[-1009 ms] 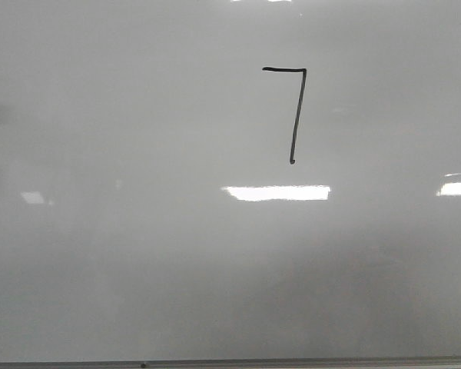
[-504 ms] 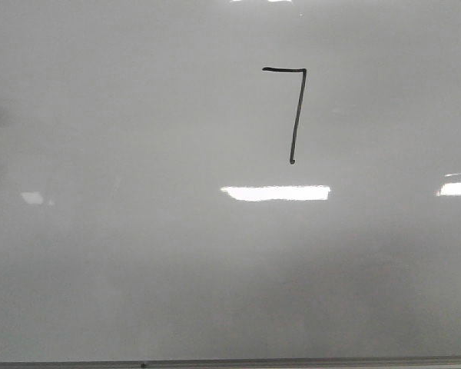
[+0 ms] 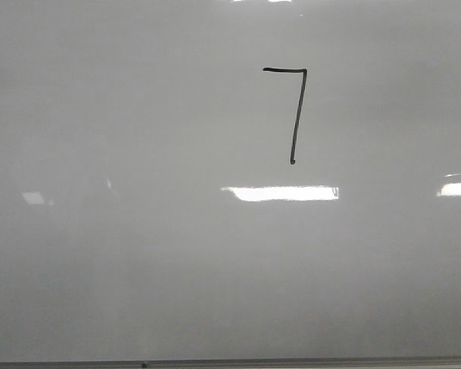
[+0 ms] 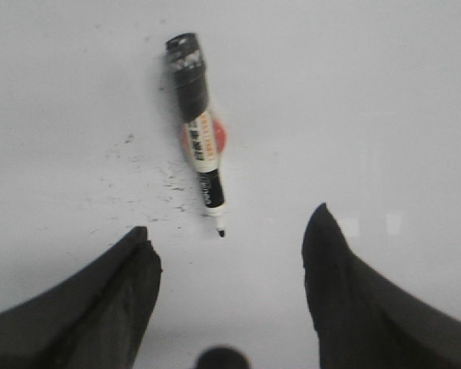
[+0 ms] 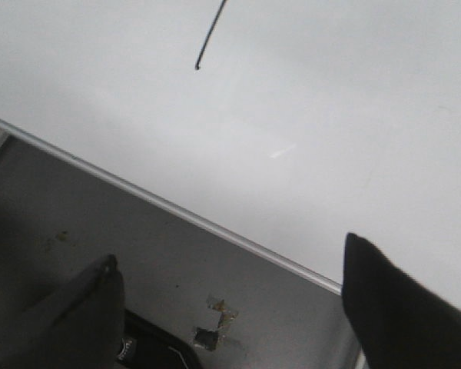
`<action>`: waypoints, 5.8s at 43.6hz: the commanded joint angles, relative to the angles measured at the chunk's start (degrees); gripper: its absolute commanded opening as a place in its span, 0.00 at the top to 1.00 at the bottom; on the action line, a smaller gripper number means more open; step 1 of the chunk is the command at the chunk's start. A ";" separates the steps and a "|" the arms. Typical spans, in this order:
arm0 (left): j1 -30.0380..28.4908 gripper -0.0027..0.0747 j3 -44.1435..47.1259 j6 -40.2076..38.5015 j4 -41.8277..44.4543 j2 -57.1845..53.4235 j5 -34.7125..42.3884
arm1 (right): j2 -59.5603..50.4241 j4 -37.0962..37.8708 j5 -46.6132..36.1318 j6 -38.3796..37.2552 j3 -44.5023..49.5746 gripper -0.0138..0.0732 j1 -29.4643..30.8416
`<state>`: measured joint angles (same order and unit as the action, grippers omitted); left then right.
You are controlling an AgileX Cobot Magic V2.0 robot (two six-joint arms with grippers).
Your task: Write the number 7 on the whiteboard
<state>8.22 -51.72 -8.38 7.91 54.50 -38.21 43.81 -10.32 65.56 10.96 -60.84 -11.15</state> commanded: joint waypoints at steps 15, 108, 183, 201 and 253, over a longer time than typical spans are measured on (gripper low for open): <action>16.24 0.44 -1.90 0.18 -2.49 -18.74 -9.24 | -9.99 3.37 -3.24 -6.66 4.77 0.16 0.31; -5.36 0.99 18.80 15.12 -14.03 -36.94 8.21 | -10.07 7.68 -2.42 -12.16 6.10 0.92 0.31; -6.19 0.99 52.83 8.87 -7.91 -55.70 41.05 | -10.07 7.68 -2.35 -12.16 6.10 0.92 0.31; -6.94 0.99 52.83 8.87 -8.63 -55.70 40.93 | -10.07 7.68 -2.35 -12.16 6.10 0.92 0.31; -6.94 0.99 52.83 8.87 -8.63 -55.59 40.93 | -34.86 9.17 -45.18 -11.60 40.36 0.92 9.93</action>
<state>1.38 0.41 1.03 0.00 -0.32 -2.39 12.10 -1.91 32.82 -0.96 -24.49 -2.10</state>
